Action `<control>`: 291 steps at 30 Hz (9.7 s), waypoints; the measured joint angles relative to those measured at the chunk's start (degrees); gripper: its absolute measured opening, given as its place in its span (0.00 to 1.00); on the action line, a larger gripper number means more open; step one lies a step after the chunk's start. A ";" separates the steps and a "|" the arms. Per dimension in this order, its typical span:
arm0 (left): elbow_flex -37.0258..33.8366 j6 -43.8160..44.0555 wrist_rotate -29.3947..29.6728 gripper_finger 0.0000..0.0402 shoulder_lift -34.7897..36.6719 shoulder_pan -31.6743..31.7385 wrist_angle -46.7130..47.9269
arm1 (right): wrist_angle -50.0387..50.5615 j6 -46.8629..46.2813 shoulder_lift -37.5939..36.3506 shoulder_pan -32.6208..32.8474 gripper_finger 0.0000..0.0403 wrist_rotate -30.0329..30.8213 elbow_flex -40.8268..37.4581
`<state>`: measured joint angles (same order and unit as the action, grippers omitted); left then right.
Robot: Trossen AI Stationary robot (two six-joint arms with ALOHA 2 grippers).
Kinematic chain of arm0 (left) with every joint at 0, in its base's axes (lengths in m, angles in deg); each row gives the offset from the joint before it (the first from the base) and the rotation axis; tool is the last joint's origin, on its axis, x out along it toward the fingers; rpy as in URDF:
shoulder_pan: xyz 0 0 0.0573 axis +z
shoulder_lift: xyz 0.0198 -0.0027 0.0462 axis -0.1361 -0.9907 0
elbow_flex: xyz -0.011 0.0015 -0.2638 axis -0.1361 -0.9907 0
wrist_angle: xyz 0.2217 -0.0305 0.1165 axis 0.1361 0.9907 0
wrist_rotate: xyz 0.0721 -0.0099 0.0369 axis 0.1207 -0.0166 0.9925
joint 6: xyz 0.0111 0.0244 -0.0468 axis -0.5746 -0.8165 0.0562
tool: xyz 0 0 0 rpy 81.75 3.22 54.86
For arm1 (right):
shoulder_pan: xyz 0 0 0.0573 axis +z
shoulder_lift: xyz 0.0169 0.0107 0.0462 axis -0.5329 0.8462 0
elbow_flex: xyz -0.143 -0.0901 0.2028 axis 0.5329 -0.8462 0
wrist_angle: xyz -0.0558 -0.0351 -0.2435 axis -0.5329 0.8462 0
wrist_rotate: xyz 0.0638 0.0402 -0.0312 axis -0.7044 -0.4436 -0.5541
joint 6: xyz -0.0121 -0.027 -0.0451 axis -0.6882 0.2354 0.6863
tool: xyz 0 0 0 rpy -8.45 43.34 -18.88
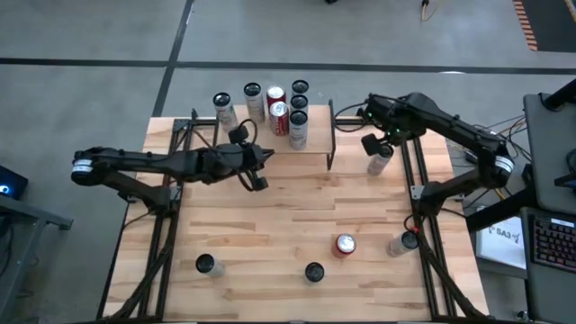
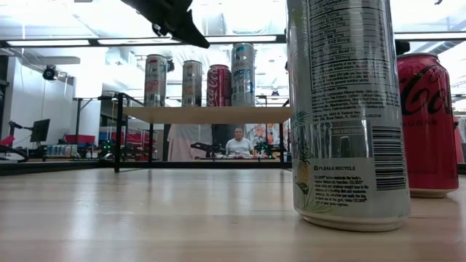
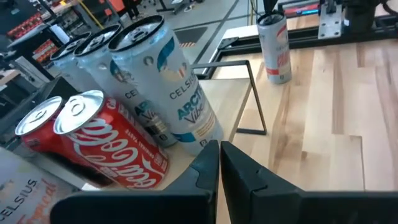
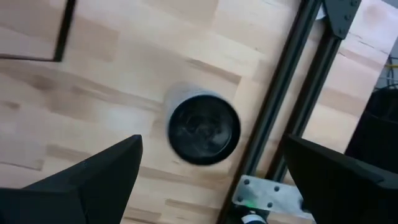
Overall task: Place canned beverage on shelf
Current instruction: Put the white soda can aligned with the other white soda can on the shelf
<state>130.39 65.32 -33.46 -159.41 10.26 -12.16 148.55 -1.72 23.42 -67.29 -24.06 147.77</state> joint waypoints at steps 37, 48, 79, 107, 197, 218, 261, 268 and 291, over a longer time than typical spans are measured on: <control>0.22 -0.89 0.40 0.02 15.68 -1.28 2.67 | -10.28 5.39 -0.44 0.79 0.59 -4.43 -13.10; 2.80 -2.79 -9.68 0.40 11.79 -1.71 -0.45 | -10.66 -6.27 -10.07 20.87 0.59 -3.55 7.13; 14.28 2.82 8.72 0.73 -14.09 -16.67 2.95 | -26.26 0.25 24.19 42.98 0.59 3.18 36.25; -16.10 -2.49 13.40 0.55 12.01 -7.56 -24.01 | -18.59 8.19 20.76 42.94 0.93 15.18 42.87; -20.19 -17.16 18.98 0.71 19.12 -0.55 -40.85 | -18.72 12.52 21.14 42.94 0.93 18.12 42.53; -8.95 17.88 19.90 0.03 15.94 -3.18 22.32 | -15.07 14.93 21.01 42.94 0.93 17.61 42.55; -8.41 17.36 13.55 0.00 14.63 0.28 12.67 | -11.68 13.57 21.23 42.97 0.93 9.72 42.55; -8.41 19.66 18.72 0.00 15.27 0.31 16.52 | -11.26 13.69 21.27 42.97 0.93 9.72 42.53; -8.41 19.11 12.29 0.00 17.49 0.30 17.48 | -11.23 13.72 21.29 42.97 0.93 9.69 42.56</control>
<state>121.98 84.43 -21.17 -141.92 10.56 5.32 137.32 11.99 44.71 -24.32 -14.37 190.32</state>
